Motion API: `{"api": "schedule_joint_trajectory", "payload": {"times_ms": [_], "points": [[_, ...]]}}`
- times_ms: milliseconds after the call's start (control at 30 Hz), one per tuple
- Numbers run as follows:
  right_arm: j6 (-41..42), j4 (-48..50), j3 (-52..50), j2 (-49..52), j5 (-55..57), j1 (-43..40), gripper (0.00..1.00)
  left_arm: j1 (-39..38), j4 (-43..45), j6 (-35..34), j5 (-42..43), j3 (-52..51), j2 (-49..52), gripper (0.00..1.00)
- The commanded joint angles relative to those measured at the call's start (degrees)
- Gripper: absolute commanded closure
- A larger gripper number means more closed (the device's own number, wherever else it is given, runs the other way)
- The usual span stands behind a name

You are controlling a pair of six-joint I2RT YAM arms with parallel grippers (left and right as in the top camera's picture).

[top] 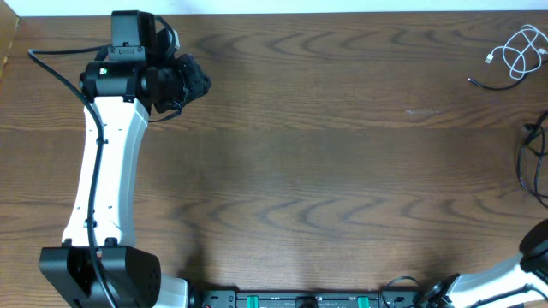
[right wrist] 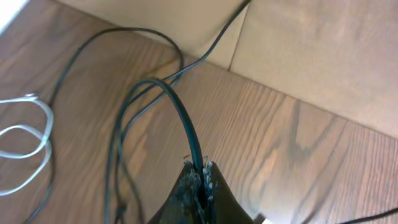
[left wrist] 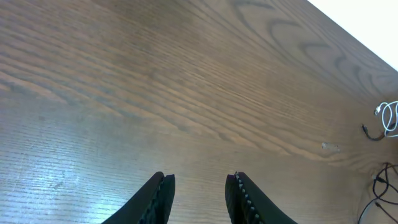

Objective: Untangle cables

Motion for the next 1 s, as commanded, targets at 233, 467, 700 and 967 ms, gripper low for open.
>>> {"api": "schedule_joint_trajectory", "payload": {"times_ms": [233, 467, 700, 967], "points": [[1.6, 2.4, -0.1, 10.8, 11.4, -1.3, 0.69, -0.2, -0.6, -0.5, -0.4, -0.7, 0.2, 0.67], [1.5, 1.5, 0.3, 9.4, 6.0, -1.6, 0.01, -0.2, -0.4, -0.5, -0.4, -0.7, 0.2, 0.67], [-1.3, 1.1, 2.9, 3.1, -2.6, -1.5, 0.01, -0.2, -0.3, -0.5, -0.4, -0.7, 0.2, 0.67], [-10.7, -1.8, 3.9, -7.8, -33.1, 0.1, 0.01, -0.2, 0.5, -0.5, -2.3, -0.7, 0.2, 0.67]]}}
